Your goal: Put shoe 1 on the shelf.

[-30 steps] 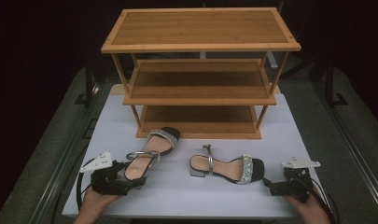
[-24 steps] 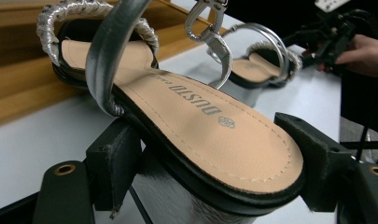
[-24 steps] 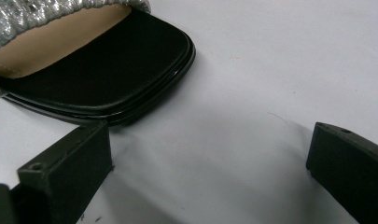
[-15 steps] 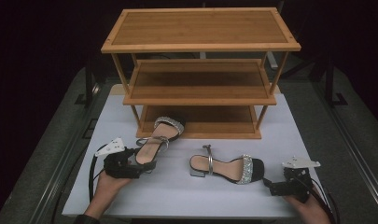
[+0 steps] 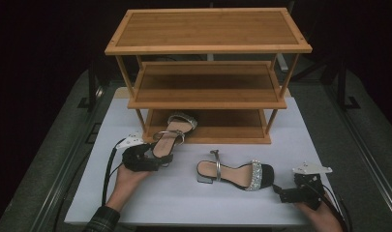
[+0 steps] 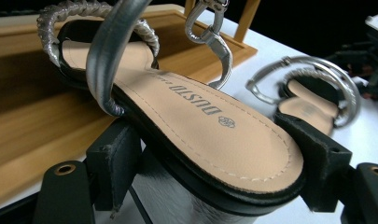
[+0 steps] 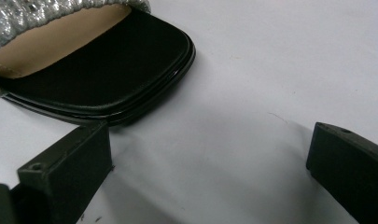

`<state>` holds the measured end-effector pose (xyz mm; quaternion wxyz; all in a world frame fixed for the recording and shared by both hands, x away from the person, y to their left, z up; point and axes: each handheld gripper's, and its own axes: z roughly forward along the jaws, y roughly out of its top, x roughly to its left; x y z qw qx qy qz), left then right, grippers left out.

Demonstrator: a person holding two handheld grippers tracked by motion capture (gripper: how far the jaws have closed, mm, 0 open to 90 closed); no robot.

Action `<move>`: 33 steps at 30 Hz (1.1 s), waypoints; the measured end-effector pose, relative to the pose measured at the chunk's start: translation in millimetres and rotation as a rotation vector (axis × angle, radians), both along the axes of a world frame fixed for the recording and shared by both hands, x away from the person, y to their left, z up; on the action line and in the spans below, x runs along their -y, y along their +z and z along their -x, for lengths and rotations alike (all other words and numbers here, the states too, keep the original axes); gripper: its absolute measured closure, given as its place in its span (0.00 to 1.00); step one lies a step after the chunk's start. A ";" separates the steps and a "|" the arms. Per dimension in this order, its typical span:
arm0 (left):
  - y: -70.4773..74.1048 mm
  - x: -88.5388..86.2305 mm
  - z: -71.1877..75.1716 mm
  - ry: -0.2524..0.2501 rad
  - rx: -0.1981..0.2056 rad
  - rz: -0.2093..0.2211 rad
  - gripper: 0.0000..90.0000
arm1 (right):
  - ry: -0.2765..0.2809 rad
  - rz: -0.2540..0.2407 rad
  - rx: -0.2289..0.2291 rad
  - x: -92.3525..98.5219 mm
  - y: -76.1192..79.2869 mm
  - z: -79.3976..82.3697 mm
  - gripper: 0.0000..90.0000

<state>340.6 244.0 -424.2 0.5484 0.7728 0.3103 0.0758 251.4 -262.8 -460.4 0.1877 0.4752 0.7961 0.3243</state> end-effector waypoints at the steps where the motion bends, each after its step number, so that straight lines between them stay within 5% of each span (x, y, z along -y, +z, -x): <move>1: -0.1 1.6 -2.3 0.002 0.001 -0.001 0.28 | 0.000 0.000 0.000 0.0 0.0 0.0 0.00; 23: -17.5 49.0 -76.9 0.129 0.015 0.013 0.28 | 0.000 0.000 0.000 0.0 -0.1 0.1 0.00; 33: -24.9 60.4 -102.8 0.181 0.012 -0.017 0.27 | 0.000 0.000 0.001 0.0 -0.1 0.1 0.00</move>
